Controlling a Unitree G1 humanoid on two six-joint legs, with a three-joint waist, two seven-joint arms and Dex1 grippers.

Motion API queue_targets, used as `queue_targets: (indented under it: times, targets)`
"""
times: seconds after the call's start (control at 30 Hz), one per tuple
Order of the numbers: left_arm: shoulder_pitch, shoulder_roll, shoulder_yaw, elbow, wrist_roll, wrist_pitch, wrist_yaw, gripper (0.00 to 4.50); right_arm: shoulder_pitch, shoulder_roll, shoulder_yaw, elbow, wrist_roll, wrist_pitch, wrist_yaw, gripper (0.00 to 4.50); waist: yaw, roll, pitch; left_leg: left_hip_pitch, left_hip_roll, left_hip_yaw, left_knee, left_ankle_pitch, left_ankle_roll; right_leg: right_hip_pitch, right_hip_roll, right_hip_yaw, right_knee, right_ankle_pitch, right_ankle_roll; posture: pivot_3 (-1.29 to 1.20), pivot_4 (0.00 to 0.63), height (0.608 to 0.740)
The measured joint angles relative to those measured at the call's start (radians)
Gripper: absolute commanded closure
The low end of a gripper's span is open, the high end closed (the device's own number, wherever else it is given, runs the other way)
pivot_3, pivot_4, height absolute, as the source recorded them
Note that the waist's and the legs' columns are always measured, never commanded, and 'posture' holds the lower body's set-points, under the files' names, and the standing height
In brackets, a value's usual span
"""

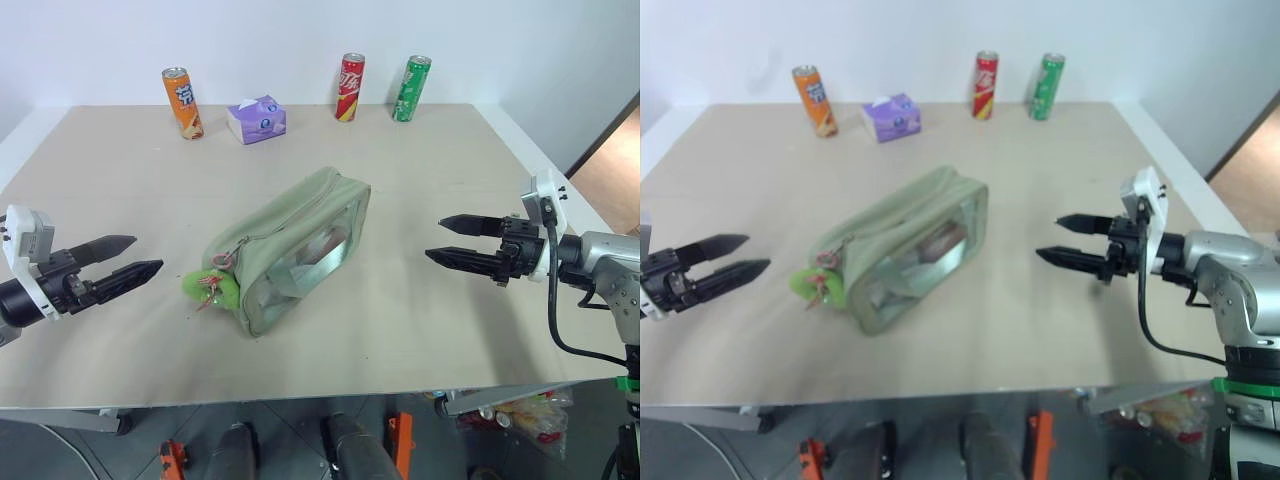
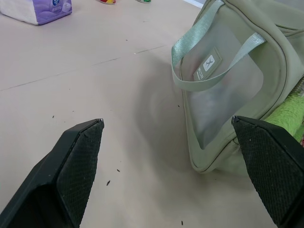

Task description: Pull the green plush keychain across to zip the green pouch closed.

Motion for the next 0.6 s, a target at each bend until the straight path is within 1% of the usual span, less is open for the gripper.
queue_targets:
  times: [0.07, 0.23, 0.33, 0.43, 0.47, 0.53, 0.6]
  targets:
    - [0.000, -0.001, 0.000, 0.000, 0.000, 0.000, 0.002, 0.04, 0.000, 0.000, 0.001, 0.000, -0.002, -0.001, 0.000, 0.05, 0.000, 0.000, 0.000, 0.000, 0.000, 0.000, 0.000, 0.000, 0.000, 0.000, 0.000, 0.000, 0.000, 0.000, 0.000, 0.00, 0.150, 0.740]
    - [-0.011, -0.006, -0.003, 0.007, 0.009, -0.003, 0.022, 0.04, -0.025, 0.000, 0.052, 0.018, -0.032, -0.015, 0.019, 0.05, 0.000, 0.000, 0.000, 0.000, 0.000, 0.000, 0.000, 0.000, 0.000, 0.000, 0.000, 0.000, 0.000, 0.000, 0.000, 0.00, 0.150, 0.740]
    - [-0.088, -0.003, -0.025, 0.007, 0.006, -0.003, 0.020, 0.04, -0.049, -0.003, 0.069, 0.018, -0.041, -0.024, 0.037, 0.05, 0.001, 0.000, 0.000, 0.000, 0.000, 0.000, 0.001, 0.000, 0.000, 0.000, 0.000, 0.000, 0.000, 0.000, 0.000, 0.00, 0.150, 0.740]
    - [-0.110, 0.002, -0.037, 0.003, 0.006, -0.003, 0.019, 0.04, -0.054, -0.004, 0.070, 0.019, -0.043, -0.028, 0.043, 0.05, 0.001, 0.000, 0.000, 0.000, 0.000, 0.000, 0.001, 0.000, 0.000, 0.000, 0.000, 0.000, 0.000, 0.000, 0.000, 0.00, 0.150, 0.740]
    - [-0.128, 0.004, -0.055, 0.000, 0.006, -0.003, 0.017, 0.04, -0.059, -0.007, 0.073, 0.024, -0.049, -0.030, 0.047, 0.05, 0.002, 0.000, 0.000, 0.000, 0.000, 0.000, 0.001, 0.000, 0.000, 0.000, 0.000, 0.000, 0.000, 0.000, 0.000, 0.00, 0.150, 0.740]
    - [-0.223, 0.016, -0.131, -0.041, 0.002, -0.001, -0.006, 0.04, -0.095, -0.021, 0.080, 0.037, -0.064, -0.041, 0.065, 0.05, 0.004, 0.000, 0.000, -0.002, 0.000, 0.000, 0.001, 0.000, 0.000, 0.000, 0.000, 0.000, 0.000, 0.000, 0.000, 0.00, 0.150, 0.740]
    - [-0.297, 0.029, -0.156, -0.052, -0.013, 0.003, -0.016, 0.04, -0.125, -0.041, 0.089, 0.047, -0.084, -0.060, 0.086, 0.05, 0.004, 0.000, 0.000, -0.001, 0.000, 0.000, 0.001, 0.000, 0.000, 0.000, 0.000, 0.000, 0.000, 0.000, 0.001, 0.00, 0.150, 0.740]
